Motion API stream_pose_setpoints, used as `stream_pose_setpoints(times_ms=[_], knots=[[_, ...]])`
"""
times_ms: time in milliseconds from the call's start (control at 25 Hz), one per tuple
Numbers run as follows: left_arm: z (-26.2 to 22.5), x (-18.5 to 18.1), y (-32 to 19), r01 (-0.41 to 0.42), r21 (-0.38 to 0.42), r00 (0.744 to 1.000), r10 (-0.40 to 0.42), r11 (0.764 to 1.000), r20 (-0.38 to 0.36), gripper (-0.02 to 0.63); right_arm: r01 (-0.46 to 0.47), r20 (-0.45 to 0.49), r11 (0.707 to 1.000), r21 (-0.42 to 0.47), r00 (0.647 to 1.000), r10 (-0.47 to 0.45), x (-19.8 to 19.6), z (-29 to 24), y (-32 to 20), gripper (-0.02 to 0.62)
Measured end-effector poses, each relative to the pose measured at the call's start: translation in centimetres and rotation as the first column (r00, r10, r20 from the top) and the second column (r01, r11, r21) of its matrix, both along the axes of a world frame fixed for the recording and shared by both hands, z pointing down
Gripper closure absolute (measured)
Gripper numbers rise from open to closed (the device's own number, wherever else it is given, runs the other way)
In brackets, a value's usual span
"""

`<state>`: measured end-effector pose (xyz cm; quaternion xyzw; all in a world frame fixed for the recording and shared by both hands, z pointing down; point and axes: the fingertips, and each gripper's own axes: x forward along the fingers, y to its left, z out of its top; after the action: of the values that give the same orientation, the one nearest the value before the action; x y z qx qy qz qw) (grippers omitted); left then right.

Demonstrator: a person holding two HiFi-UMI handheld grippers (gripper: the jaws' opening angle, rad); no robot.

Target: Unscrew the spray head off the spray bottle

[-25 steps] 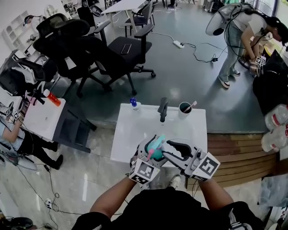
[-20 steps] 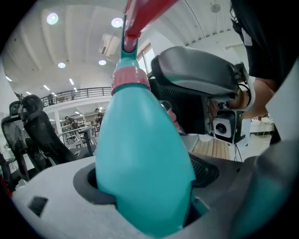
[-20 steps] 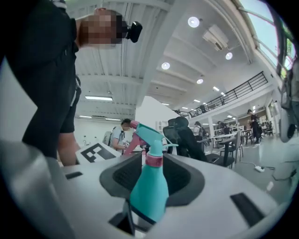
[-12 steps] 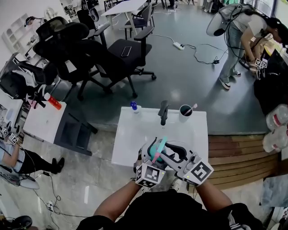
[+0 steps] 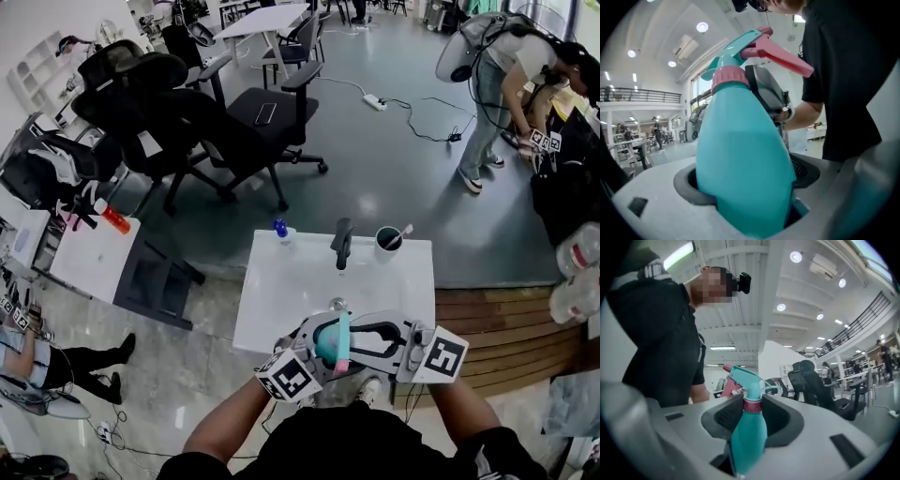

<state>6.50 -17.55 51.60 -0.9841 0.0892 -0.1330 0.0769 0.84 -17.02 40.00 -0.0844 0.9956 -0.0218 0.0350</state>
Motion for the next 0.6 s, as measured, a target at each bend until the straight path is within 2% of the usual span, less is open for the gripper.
stream_pose_setpoints(times_ms=[80, 160, 240, 320, 440, 600], knots=[[-0.6, 0.3, 1.9, -0.114, -0.014, 0.993, 0.114, 0.993, 0.01, 0.143, 0.122, -0.002, 0.992, -0.026, 0.992, -0.123, 0.3, -0.6, 1.1, 0.463], [-1.3, 0.6, 3.6, -0.196, -0.022, 0.98, 0.197, 0.98, 0.011, 0.143, 0.235, -0.011, 0.971, -0.032, 0.972, -0.235, 0.4, -1.3, 2.2, 0.463], [-2.0, 0.7, 4.7, -0.246, -0.026, 0.969, 0.246, 0.969, -0.012, 0.143, 0.31, -0.023, 0.951, -0.023, 0.95, -0.31, 0.4, -1.8, 3.0, 0.463], [-2.6, 0.8, 5.0, -0.258, -0.028, 0.965, 0.257, 0.966, -0.043, 0.143, 0.338, -0.019, 0.941, -0.024, 0.941, -0.338, 0.3, -2.1, 3.2, 0.463], [-2.7, 0.8, 3.9, -0.195, -0.036, 0.979, 0.193, 0.98, -0.065, 0.143, 0.316, 0.008, 0.948, -0.029, 0.949, -0.316, 0.2, -2.1, 2.5, 0.457], [-2.3, 0.4, 0.2, -0.01, -0.046, 0.998, 0.007, 0.999, -0.06, 0.143, 0.209, 0.05, 0.974, -0.084, 0.977, -0.205, 1.0, -1.2, 0.6, 0.445]])
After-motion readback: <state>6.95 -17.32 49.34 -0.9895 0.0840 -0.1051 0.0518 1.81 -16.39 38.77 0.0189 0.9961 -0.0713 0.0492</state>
